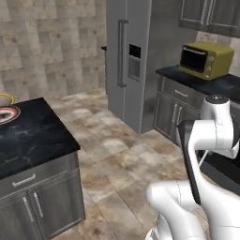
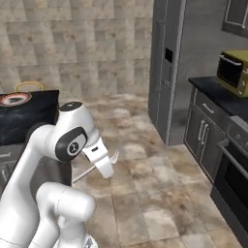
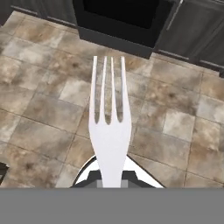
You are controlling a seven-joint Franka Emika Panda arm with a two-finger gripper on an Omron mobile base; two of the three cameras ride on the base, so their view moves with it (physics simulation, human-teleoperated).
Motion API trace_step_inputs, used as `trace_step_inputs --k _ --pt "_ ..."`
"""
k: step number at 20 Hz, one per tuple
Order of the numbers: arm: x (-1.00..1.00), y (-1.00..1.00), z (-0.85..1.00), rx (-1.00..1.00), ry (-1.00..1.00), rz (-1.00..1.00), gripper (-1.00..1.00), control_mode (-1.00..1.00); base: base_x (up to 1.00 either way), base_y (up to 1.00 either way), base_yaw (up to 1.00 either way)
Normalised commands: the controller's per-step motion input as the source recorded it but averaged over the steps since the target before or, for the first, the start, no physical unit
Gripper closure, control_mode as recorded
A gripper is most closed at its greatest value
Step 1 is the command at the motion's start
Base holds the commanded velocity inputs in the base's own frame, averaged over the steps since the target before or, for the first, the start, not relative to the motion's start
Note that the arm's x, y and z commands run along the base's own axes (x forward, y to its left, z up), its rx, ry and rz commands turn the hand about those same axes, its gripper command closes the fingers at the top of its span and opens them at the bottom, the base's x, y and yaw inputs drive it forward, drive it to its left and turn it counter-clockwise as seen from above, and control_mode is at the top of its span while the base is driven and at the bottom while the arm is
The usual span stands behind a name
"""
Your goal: Take the fork and place it on the left side of the plate. Then take the spoon and place it on the right side of the plate. Make sure they're directly next to the plate.
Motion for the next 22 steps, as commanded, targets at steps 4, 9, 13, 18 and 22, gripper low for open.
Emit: trace_step_inputs --k 4,9,13,18,22 --pt "0.0 0.0 0.0 0.0 0.0 0.0 1.0 1.0 0.96 -0.42 0.55" --pt "0.0 0.0 0.0 0.0 0.0 0.0 1.0 1.0 0.88 -0.48 0.6" --pt "0.0 0.0 0.0 0.0 0.0 0.0 1.0 1.0 0.81 -0.56 0.64" --pt "0.0 0.0 0.0 0.0 0.0 0.0 1.0 1.0 0.62 -0.68 0.65" --pt "0.0 0.0 0.0 0.0 0.0 0.0 1.0 1.0 0.46 -0.79 0.62"
